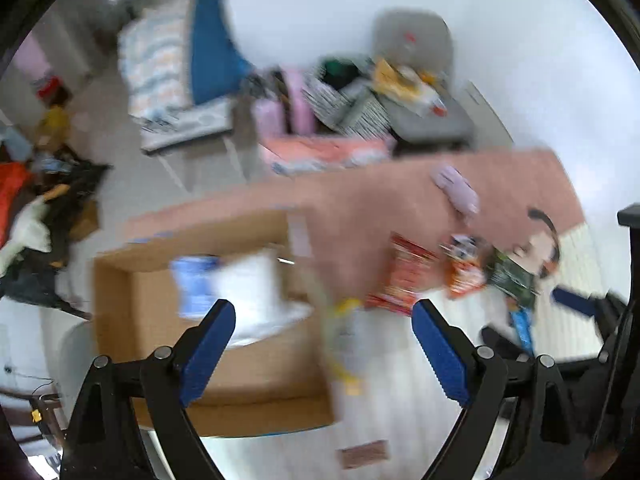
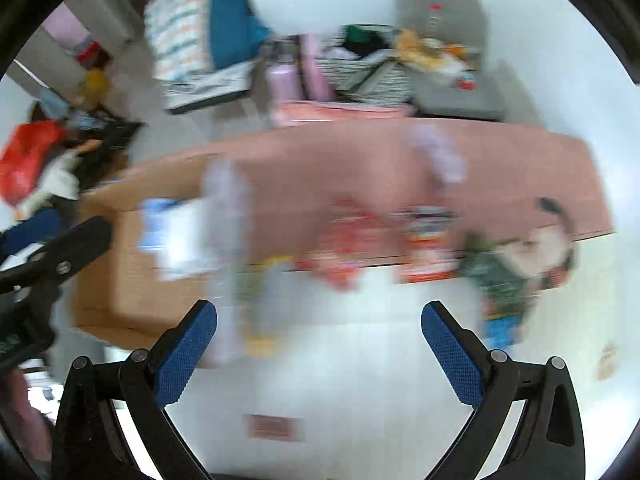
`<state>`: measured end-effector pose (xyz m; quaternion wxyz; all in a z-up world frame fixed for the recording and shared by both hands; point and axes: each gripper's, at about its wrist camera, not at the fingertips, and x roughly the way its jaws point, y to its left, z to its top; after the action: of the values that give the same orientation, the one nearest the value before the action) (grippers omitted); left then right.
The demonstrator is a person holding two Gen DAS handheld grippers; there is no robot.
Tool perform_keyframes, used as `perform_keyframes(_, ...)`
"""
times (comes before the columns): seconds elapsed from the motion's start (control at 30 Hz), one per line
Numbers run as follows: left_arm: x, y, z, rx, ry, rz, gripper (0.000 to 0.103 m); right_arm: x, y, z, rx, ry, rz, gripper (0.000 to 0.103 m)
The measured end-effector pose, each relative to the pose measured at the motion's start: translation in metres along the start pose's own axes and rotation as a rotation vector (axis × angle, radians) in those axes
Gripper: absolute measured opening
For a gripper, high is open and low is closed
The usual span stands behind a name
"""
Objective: Organize soft objects
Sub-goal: 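Grasp the red wet-wipe pack with left tool while right tool grasps green Deeyeo pack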
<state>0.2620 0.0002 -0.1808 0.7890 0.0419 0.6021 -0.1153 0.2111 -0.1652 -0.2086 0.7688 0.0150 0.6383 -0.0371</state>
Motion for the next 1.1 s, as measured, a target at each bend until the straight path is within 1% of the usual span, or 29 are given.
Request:
perform_keyframes(0.07,0.039,-0.029,0.014,0.028,0.076,-0.012,0.090,0.023,-0.045,0.009,-0.003,0.045,-0.075,0.103)
perform_keyframes(0.1,0.055,-0.040,0.019,0.045,0.103,-0.005,0.090,0.035,-0.064,0.013,-0.001,0.068,-0.100,0.103)
perform_keyframes(0.13,0.076,-0.053,0.023,0.068,0.139,0.003,0.090,0.054,-0.089,0.018,0.001,0.112,-0.120,0.103)
perform_keyframes(0.2,0.117,-0.074,0.028,0.112,0.207,0.033,0.090,0.084,-0.121,0.023,0.002,0.172,-0.139,0.103)
perform_keyframes(0.33,0.188,-0.105,0.024,0.160,0.351,0.053,0.090,0.141,-0.160,0.031,-0.015,0.278,-0.159,0.103)
perform_keyframes(0.43,0.221,-0.116,0.020,0.194,0.409,0.091,0.090,0.177,-0.173,0.033,-0.047,0.334,-0.152,0.095)
perform_keyframes(0.47,0.229,-0.118,0.018,0.201,0.418,0.097,0.090,0.188,-0.175,0.033,-0.063,0.351,-0.143,0.092)
perform_keyframes(0.53,0.240,-0.120,0.018,0.199,0.442,0.097,0.090,0.204,-0.181,0.032,-0.059,0.375,-0.126,0.074)
perform_keyframes(0.57,0.244,-0.121,0.018,0.188,0.451,0.089,0.090,0.208,-0.186,0.032,-0.029,0.386,-0.101,0.061)
perform_keyframes(0.6,0.248,-0.122,0.018,0.173,0.456,0.077,0.090,0.210,-0.194,0.032,0.026,0.393,-0.066,0.054)
perform_keyframes(0.67,0.254,-0.123,0.018,0.157,0.465,0.067,0.090,0.212,-0.209,0.030,0.147,0.419,0.019,0.051)
perform_keyframes(0.7,0.256,-0.124,0.019,0.154,0.467,0.057,0.090,0.213,-0.216,0.028,0.207,0.438,0.078,0.051)
perform_keyframes(0.77,0.261,-0.124,0.024,0.147,0.475,0.045,0.090,0.213,-0.224,0.028,0.274,0.448,0.157,0.051)
perform_keyframes(0.8,0.265,-0.124,0.024,0.142,0.479,0.041,0.090,0.212,-0.228,0.029,0.294,0.447,0.177,0.053)
perform_keyframes(0.87,0.271,-0.120,0.026,0.125,0.488,0.040,0.089,0.214,-0.232,0.032,0.290,0.441,0.150,0.060)
perform_keyframes(0.9,0.276,-0.118,0.026,0.116,0.494,0.038,0.087,0.216,-0.233,0.033,0.284,0.441,0.128,0.061)
perform_keyframes(0.97,0.281,-0.115,0.025,0.109,0.507,0.037,0.072,0.220,-0.234,0.034,0.279,0.447,0.117,0.061)
perform_keyframes(1.0,0.283,-0.113,0.025,0.111,0.505,0.045,0.072,0.222,-0.234,0.034,0.279,0.452,0.121,0.061)
perform_keyframes(1.1,0.279,-0.109,0.030,0.107,0.477,0.045,0.060,0.226,-0.233,0.031,0.257,0.451,0.090,0.061)
